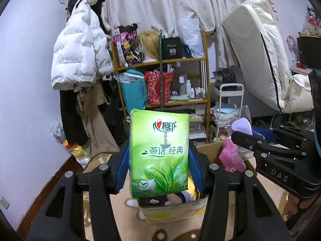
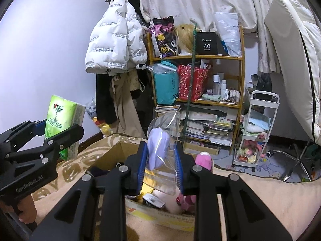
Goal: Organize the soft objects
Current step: 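Open both tools to drop the green pack and clear bag into the box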
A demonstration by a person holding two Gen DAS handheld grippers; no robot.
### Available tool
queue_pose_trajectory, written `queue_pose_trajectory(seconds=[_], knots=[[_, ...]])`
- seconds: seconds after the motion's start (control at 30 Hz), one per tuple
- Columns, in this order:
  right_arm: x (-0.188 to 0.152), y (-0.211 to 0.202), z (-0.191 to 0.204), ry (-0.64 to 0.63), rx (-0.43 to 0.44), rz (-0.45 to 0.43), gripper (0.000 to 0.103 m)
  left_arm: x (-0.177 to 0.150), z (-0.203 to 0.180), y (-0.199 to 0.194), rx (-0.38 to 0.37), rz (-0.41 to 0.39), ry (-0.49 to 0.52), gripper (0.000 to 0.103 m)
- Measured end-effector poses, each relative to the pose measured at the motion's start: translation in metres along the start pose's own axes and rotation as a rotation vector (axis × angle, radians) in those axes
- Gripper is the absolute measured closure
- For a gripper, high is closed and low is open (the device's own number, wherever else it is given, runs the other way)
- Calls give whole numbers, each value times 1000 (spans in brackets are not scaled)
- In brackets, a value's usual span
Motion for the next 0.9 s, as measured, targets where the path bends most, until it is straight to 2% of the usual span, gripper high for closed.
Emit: queue_pose_trajectory(seconds=[0.47, 0.77, 0.83, 0.87, 0.9], knots=[[-39, 39, -11, 34, 51, 92, 74, -29, -12, 60, -31, 82, -20, 51], [-54, 51, -13, 31, 59, 125, 74, -46, -14, 76, -27, 141, 5, 49], [-55, 51, -14, 36, 59, 129, 74, -46, -15, 76, -29, 141, 3, 43], [-55, 51, -15, 40, 58, 128, 74, -46, -15, 75, -27, 138, 3, 33], [-55, 50, -16, 45, 55, 129, 74, -45, -15, 74, -21, 131, 5, 28]])
Point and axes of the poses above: each gripper's, at about its wrist camera, not at the fingertips, and y roughly the way its jaws point, z to its left, x to its top, the point moved 9 cm from there along y, roughly the way its jaws point, and after that the axes turned 1 degree about z, right-handed, at the moved point
